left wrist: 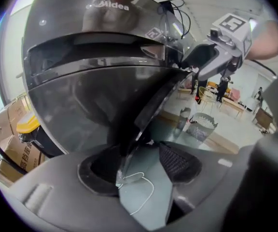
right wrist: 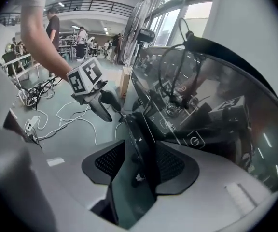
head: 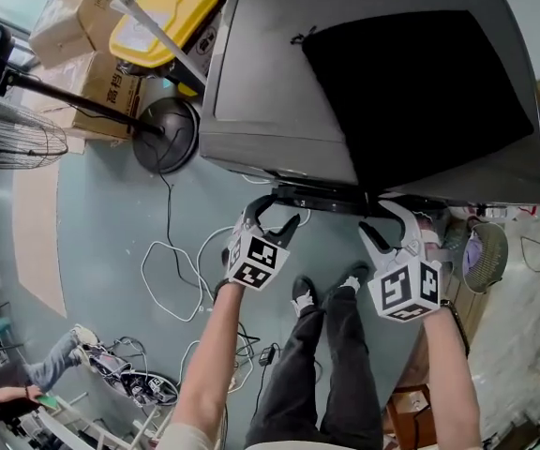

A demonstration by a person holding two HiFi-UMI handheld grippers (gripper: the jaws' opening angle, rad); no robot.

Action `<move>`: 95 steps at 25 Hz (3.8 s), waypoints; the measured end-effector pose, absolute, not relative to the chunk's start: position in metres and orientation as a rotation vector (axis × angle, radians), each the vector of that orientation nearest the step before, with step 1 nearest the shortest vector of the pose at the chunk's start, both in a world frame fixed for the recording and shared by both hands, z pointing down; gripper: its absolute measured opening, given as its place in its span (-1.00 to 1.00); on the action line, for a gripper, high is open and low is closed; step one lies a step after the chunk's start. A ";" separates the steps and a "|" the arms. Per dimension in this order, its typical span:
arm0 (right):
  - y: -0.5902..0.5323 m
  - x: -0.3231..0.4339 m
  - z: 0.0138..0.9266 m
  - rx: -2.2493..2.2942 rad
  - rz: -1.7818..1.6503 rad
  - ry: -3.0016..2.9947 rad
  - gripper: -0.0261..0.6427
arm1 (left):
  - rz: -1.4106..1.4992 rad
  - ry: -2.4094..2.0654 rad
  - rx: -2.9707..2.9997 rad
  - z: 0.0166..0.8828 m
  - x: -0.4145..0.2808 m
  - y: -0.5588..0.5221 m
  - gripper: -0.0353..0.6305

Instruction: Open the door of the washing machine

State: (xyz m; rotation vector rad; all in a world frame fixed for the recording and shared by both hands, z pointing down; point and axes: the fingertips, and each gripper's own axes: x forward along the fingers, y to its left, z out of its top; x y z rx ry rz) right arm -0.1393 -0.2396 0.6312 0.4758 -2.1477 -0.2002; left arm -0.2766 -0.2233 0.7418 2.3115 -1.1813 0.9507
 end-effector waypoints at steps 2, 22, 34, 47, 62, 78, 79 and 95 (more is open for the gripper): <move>-0.239 -0.143 0.637 0.454 -0.237 -2.119 -0.40 | 0.983 -1.110 2.360 0.745 -0.270 -0.227 -0.07; -0.224 -0.141 0.639 0.486 -0.167 -2.146 -0.42 | 1.029 -1.020 2.382 0.767 -0.254 -0.202 -0.11; -0.193 -0.132 0.641 0.420 -0.136 -2.082 -0.42 | 0.838 -1.061 2.344 0.764 -0.243 -0.156 -0.12; -0.145 -0.118 0.645 0.332 -0.133 -2.016 -0.38 | 0.967 -0.722 2.498 0.748 -0.204 -0.103 0.02; -0.092 -0.053 0.628 0.699 0.311 -2.100 -0.28 | 0.933 -0.707 2.477 0.751 -0.122 -0.022 0.04; -0.065 0.045 0.623 1.371 1.062 -2.140 -0.27 | 0.924 -0.335 2.409 0.737 -0.029 0.068 0.18; -0.064 0.047 0.622 1.371 1.046 -2.137 -0.26 | 0.936 -0.295 2.415 0.737 -0.020 0.074 0.19; -0.054 0.113 0.640 1.405 0.804 -1.940 -0.24 | 0.817 -0.191 2.599 0.698 0.055 0.022 -0.59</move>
